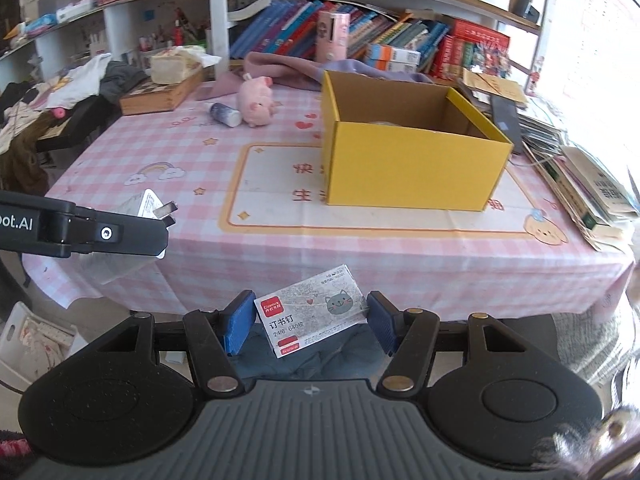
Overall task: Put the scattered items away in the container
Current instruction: 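Lift the charger and staple box and carry both toward the yellow box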
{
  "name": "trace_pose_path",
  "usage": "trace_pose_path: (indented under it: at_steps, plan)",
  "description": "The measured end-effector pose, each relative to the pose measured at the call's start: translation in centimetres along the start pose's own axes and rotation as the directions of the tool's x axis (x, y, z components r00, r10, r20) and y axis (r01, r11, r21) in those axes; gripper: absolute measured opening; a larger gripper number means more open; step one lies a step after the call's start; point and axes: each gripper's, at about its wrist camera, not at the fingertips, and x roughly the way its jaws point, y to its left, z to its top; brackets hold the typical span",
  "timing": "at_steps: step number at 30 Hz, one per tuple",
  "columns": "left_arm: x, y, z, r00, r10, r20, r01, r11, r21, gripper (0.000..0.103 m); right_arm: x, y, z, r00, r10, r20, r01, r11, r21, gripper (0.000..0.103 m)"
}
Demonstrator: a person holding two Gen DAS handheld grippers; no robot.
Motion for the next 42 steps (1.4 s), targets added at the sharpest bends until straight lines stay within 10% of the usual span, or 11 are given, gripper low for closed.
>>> trace_pose_path:
  at_steps: [24, 42]
  plan:
    - [6.6, -5.4, 2.7, 0.980, -0.162, -0.111, 0.176, 0.976, 0.126, 0.066, -0.7, -6.2, -0.7, 0.984, -0.175, -0.044, 0.180, 0.974, 0.140, 0.059]
    - [12.8, -8.6, 11.4, 0.994, -0.110, 0.014, 0.104, 0.965, 0.239, 0.066, 4.9, -12.8, 6.8, 0.977, -0.184, 0.110, 0.173, 0.979, 0.108, 0.059]
